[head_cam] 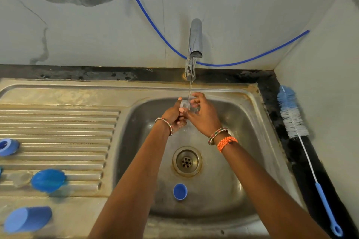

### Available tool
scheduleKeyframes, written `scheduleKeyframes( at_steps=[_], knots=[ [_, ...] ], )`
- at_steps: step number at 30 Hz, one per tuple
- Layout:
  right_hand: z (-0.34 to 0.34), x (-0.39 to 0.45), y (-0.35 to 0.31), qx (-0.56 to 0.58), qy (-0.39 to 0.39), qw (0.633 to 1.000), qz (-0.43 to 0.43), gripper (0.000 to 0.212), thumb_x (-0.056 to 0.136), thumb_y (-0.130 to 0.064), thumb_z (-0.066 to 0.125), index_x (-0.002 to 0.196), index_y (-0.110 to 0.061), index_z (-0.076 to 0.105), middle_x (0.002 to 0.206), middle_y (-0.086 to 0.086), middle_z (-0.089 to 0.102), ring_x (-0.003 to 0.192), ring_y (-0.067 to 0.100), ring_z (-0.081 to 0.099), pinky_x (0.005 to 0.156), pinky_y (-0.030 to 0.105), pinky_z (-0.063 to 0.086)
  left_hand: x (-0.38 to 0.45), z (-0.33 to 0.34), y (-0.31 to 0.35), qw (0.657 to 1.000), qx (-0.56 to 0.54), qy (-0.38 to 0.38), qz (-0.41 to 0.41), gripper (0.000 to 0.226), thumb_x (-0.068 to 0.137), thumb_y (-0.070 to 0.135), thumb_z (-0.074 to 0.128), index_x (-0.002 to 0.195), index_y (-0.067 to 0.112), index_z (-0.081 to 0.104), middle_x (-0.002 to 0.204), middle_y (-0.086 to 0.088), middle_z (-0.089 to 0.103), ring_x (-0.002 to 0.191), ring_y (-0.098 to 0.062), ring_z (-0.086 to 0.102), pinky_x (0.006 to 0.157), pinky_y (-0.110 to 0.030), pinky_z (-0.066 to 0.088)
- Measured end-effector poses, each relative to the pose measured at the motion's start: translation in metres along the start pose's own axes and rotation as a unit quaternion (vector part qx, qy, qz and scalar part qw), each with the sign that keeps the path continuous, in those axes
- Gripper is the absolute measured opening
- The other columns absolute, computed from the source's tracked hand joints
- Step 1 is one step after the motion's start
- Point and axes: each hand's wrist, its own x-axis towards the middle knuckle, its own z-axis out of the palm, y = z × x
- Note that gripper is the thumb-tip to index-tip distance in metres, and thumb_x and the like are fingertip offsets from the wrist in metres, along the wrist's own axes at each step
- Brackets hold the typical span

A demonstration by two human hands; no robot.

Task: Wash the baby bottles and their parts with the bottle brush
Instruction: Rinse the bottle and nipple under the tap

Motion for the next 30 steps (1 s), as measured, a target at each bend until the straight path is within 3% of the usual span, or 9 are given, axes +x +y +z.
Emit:
scheduleKeyframes(
  at_steps=[6,9,12,17,20,24,26,28,30],
  knots=[
    [0.007,0.006,-0.016,0.026,0.022,0.999,-0.009,0.030,0.083,-0.018,0.071,0.110,-0.009,0.066,0.102,0.004,0.069,0.089,0.010,0.061,0.079,0.015,0.050,-0.004,0.000,0.000,0.999,0.018,-0.033,-0.021,0.040,0.101,0.035,0.037,0.072,0.014,0.054,0.052,0.002,0.046,0.038,-0.006,0.038,0.035,-0.015,0.033],
    [0.015,0.004,-0.006,0.013,0.082,0.997,0.008,0.019,0.084,-0.017,0.068,0.101,-0.009,0.067,0.092,0.003,0.068,0.082,0.012,0.062,0.075,0.023,0.051,-0.002,-0.004,0.001,0.999,0.021,0.035,-0.033,0.049,0.102,0.045,0.027,0.078,0.011,0.054,0.064,-0.004,0.052,0.054,-0.013,0.046,0.051,-0.023,0.040],
    [0.024,-0.002,0.011,-0.046,-0.006,0.996,0.078,0.009,0.083,-0.016,0.067,0.077,-0.010,0.064,0.072,0.004,0.061,0.065,0.016,0.052,0.064,0.029,0.043,-0.001,-0.011,-0.002,0.994,0.016,0.104,-0.010,0.030,0.101,0.024,0.032,0.079,0.011,0.046,0.071,-0.008,0.052,0.057,-0.017,0.046,0.053,-0.026,0.042],
    [0.027,-0.005,0.001,0.024,0.123,0.991,0.044,0.023,0.086,-0.014,0.066,0.108,-0.005,0.066,0.097,0.004,0.065,0.085,0.012,0.060,0.076,0.011,0.048,-0.001,-0.024,-0.001,0.994,-0.015,0.106,0.024,0.030,0.099,0.001,0.030,0.080,0.005,0.053,0.077,-0.011,0.057,0.068,-0.018,0.055,0.067,-0.024,0.048],
    [0.030,-0.001,0.002,-0.033,0.027,0.996,0.077,0.019,0.084,-0.013,0.065,0.101,-0.005,0.069,0.094,0.013,0.070,0.080,0.018,0.063,0.077,0.027,0.050,-0.002,-0.027,-0.001,0.993,-0.023,0.107,0.035,0.028,0.099,0.003,0.036,0.081,0.005,0.057,0.078,-0.010,0.059,0.069,-0.017,0.057,0.068,-0.023,0.049],
    [0.029,-0.001,-0.012,0.064,0.118,0.986,0.098,0.015,0.086,-0.011,0.062,0.099,-0.006,0.066,0.082,0.003,0.066,0.070,0.012,0.061,0.066,0.017,0.049,-0.006,-0.030,0.000,0.995,-0.017,0.086,0.043,0.024,0.099,0.007,0.040,0.085,0.007,0.061,0.079,-0.009,0.062,0.070,-0.016,0.057,0.069,-0.023,0.049],
    [0.026,0.005,-0.020,0.265,0.107,0.935,0.209,0.014,0.091,-0.008,0.053,0.093,0.001,0.063,0.077,0.007,0.065,0.060,0.011,0.062,0.060,0.018,0.052,-0.010,-0.031,0.000,0.996,-0.009,0.077,0.049,0.021,0.097,0.007,0.042,0.089,0.008,0.062,0.075,-0.006,0.063,0.069,-0.014,0.057,0.068,-0.023,0.049],
    [0.022,0.008,-0.026,0.518,0.064,0.785,0.333,0.024,0.095,-0.007,0.041,0.082,0.003,0.059,0.069,0.013,0.065,0.055,0.016,0.064,0.056,0.021,0.055,-0.017,-0.029,0.000,0.996,-0.005,0.060,0.061,0.019,0.096,0.006,0.044,0.098,0.009,0.063,0.072,-0.004,0.064,0.068,-0.012,0.056,0.068,-0.021,0.048],
    [0.016,0.004,-0.029,0.612,0.043,0.694,0.378,0.028,0.095,-0.006,0.035,0.083,0.005,0.058,0.062,0.014,0.067,0.053,0.019,0.066,0.053,0.023,0.056,-0.026,-0.026,0.000,0.996,-0.004,0.043,0.075,0.022,0.096,0.007,0.042,0.099,0.009,0.063,0.077,-0.005,0.064,0.070,-0.012,0.058,0.071,-0.022,0.050]
  ],
)
